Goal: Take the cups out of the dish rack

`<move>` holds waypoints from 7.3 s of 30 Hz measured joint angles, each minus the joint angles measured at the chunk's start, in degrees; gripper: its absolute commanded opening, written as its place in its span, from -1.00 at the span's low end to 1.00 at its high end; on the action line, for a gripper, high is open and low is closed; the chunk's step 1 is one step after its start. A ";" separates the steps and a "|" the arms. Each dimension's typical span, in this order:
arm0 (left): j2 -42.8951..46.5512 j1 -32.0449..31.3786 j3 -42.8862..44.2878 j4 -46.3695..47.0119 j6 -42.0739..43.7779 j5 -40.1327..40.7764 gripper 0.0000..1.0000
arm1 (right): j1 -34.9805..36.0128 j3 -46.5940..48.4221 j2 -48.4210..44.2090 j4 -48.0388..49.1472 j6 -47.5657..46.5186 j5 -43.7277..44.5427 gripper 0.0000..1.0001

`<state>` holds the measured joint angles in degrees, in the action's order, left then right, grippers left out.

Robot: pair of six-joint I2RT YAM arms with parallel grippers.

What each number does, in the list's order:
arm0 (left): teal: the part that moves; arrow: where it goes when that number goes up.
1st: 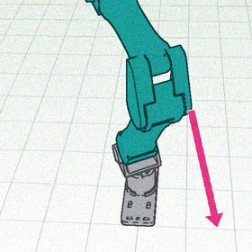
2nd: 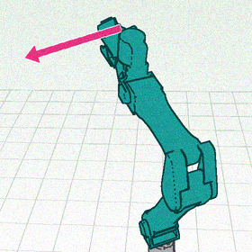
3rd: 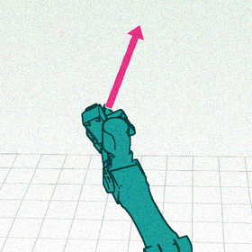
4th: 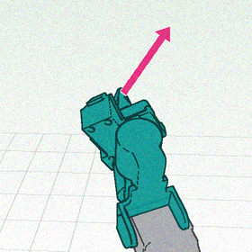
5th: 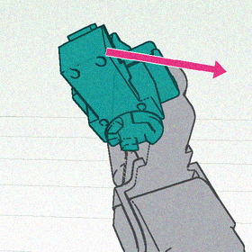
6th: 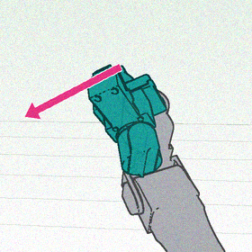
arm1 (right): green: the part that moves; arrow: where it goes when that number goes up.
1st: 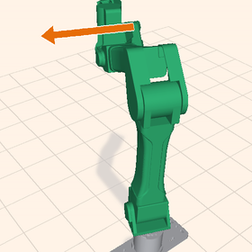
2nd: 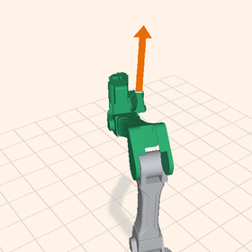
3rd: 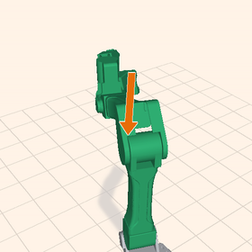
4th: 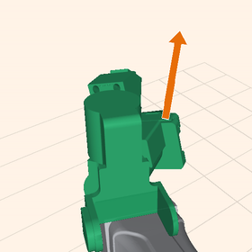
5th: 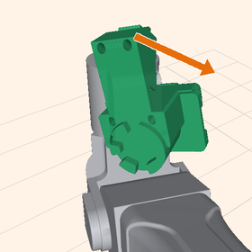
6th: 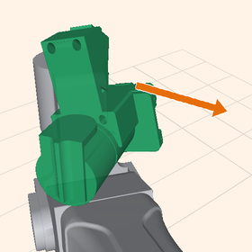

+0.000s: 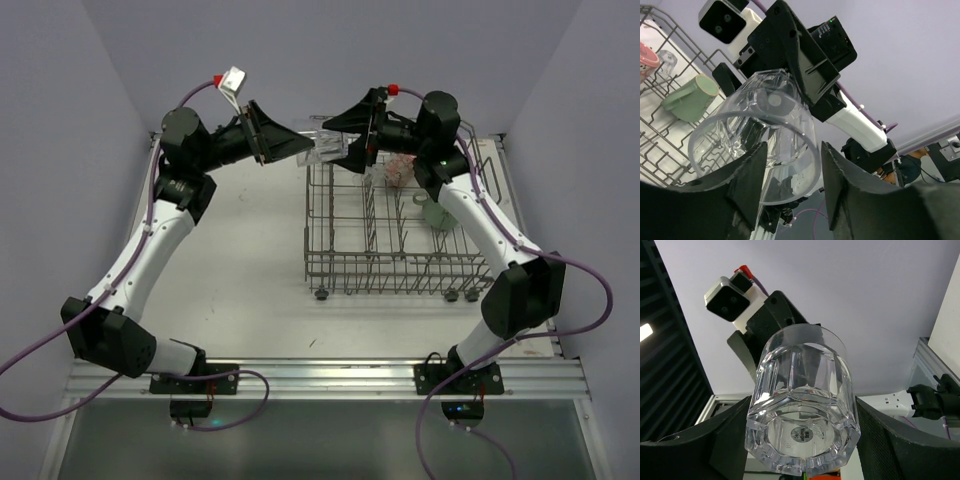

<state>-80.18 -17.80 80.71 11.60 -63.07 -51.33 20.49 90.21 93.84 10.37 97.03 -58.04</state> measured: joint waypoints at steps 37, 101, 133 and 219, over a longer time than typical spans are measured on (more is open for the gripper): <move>-4.46 15.06 16.39 -57.92 27.04 46.01 -1.00 | -8.17 9.42 -7.58 -58.14 -57.07 20.76 0.98; -49.46 26.05 35.06 -72.17 20.52 69.55 0.35 | -7.37 32.00 14.10 -76.39 -68.59 46.84 0.98; -21.51 23.58 20.31 -70.84 16.09 51.47 0.42 | -4.17 36.20 35.45 -61.00 -67.91 59.12 0.98; -15.56 -7.52 -4.31 36.00 -40.92 0.87 0.32 | -4.70 19.32 -8.96 -61.40 -53.88 31.91 -1.00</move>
<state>-95.74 -25.32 76.40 47.59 -103.98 -50.46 15.79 109.54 84.88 -51.03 43.16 -26.13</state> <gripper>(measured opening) 0.660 0.561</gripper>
